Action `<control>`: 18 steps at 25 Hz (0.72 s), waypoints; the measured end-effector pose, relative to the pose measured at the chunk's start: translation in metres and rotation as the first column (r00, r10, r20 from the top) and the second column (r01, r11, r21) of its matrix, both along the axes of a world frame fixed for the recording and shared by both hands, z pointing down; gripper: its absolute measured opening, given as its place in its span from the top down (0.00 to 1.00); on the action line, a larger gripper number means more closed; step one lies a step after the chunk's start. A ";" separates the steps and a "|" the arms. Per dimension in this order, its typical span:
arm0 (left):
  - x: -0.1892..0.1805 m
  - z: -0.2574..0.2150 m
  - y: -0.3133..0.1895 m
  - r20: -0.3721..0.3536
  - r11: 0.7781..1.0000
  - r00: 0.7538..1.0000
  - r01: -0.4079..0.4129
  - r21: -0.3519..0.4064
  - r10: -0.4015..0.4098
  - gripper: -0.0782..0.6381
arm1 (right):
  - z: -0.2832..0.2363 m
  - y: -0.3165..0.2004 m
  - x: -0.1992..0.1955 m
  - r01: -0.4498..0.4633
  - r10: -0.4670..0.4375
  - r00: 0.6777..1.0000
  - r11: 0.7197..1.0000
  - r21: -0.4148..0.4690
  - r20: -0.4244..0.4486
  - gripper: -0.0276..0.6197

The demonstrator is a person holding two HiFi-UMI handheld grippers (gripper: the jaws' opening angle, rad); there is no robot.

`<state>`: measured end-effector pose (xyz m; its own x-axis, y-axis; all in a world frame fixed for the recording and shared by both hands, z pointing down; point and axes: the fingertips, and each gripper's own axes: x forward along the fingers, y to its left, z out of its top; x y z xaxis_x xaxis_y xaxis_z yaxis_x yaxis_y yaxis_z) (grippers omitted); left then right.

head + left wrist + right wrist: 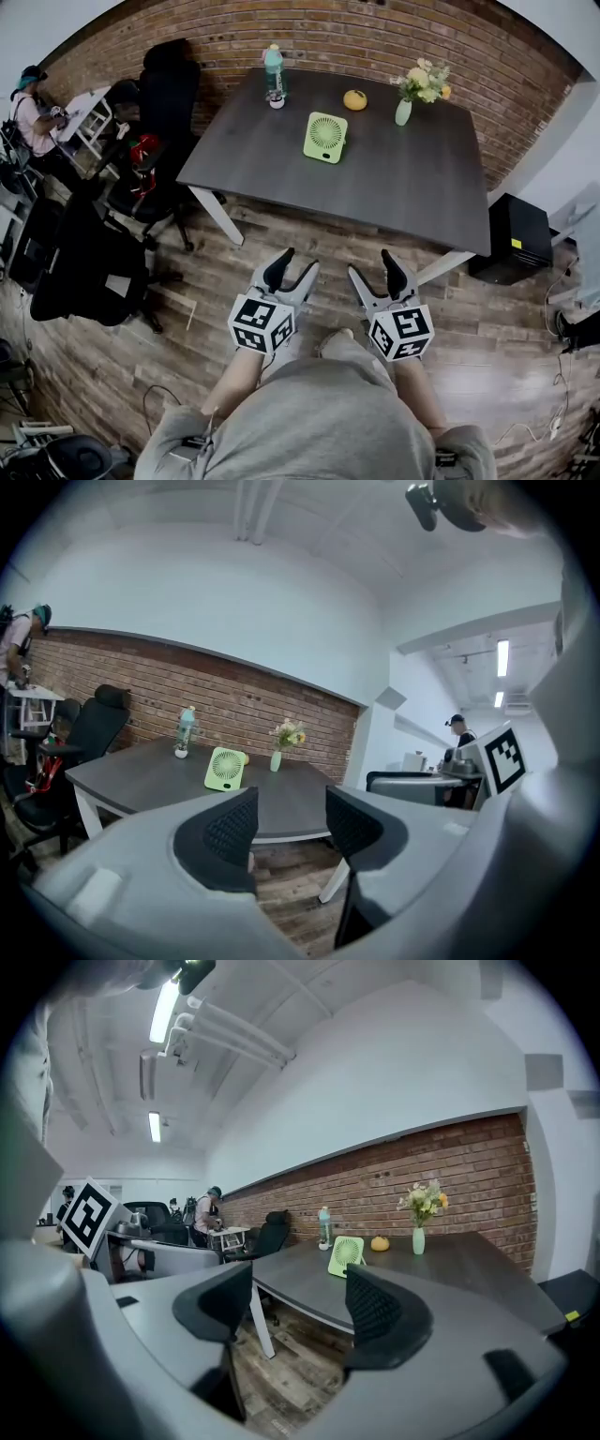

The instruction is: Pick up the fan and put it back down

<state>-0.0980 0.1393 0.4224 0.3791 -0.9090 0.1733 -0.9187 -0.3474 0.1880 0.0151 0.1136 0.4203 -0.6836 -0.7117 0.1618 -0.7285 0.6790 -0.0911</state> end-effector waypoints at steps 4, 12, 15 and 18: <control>0.003 -0.013 -0.036 -0.030 1.000 0.999 0.020 -0.004 -0.020 0.58 | -0.017 -0.040 0.007 0.014 -0.014 1.000 1.000 0.000 0.008 0.47; 0.027 -0.022 -0.097 -0.034 1.000 0.999 0.023 -0.002 -0.023 0.58 | -0.025 -0.097 0.027 0.031 -0.031 0.999 1.000 0.003 0.012 0.45; 0.032 -0.023 -0.115 -0.038 0.999 0.998 0.041 0.005 -0.041 0.58 | -0.025 -0.114 0.033 0.044 -0.044 0.999 0.999 0.007 0.004 0.45; 0.037 -0.023 -0.132 -0.048 0.998 0.997 0.061 0.008 -0.061 0.58 | -0.024 -0.128 0.039 0.062 -0.062 0.998 0.998 0.012 -0.009 0.45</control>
